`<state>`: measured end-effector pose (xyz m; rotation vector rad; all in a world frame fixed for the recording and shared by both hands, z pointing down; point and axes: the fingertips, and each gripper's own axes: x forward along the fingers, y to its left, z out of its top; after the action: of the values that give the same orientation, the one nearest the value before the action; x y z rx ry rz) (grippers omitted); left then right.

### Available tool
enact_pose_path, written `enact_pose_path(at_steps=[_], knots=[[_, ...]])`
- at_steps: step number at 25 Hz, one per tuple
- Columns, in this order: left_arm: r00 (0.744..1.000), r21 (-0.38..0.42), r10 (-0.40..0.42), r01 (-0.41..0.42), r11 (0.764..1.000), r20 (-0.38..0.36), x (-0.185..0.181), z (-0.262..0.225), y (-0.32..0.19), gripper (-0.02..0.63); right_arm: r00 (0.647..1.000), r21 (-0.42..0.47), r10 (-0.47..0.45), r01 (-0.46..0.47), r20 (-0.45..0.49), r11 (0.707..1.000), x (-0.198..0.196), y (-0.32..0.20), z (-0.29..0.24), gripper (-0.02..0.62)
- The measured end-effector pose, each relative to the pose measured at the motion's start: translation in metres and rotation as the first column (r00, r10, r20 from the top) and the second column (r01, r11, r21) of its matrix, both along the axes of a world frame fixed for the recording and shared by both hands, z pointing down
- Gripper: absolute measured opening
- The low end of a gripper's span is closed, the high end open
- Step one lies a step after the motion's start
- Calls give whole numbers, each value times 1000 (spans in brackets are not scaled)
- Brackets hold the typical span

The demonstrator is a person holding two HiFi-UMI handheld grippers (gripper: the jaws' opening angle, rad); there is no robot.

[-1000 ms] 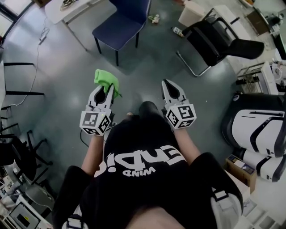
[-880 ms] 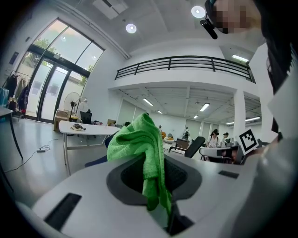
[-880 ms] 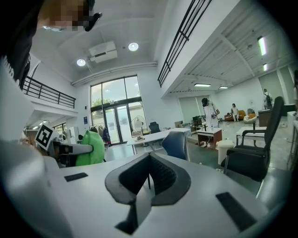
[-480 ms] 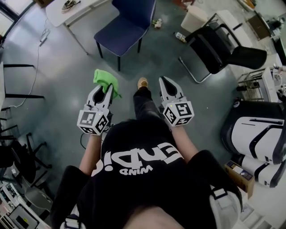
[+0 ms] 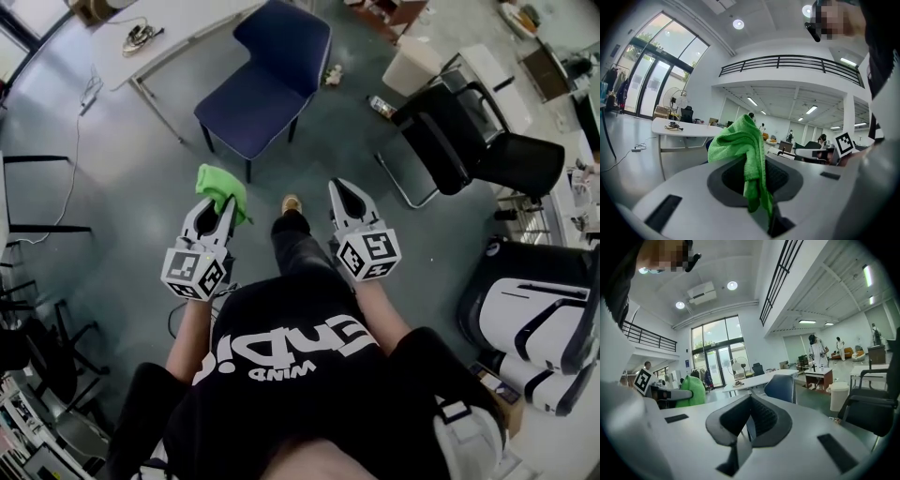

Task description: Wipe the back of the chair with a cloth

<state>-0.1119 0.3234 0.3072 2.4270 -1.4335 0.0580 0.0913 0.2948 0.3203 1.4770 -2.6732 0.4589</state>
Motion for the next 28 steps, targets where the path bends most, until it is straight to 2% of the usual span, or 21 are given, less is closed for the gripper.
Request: enact_pose_path(at_steps=[15,23,28], knots=[[1000,19,-29,29,999,8,30,-31,-182,69,1000,9,-18,18,5,1000,32,-185,-33,-3],[998,33,-65,65,997,11,35,-37,-236,69,999,19,-42,42,8,999,37,-248,-38,-3],[998,36,-56,55,998,23,32,-43,-260,69,999,13,-42,41,15,999,28,-271,-38,-3]])
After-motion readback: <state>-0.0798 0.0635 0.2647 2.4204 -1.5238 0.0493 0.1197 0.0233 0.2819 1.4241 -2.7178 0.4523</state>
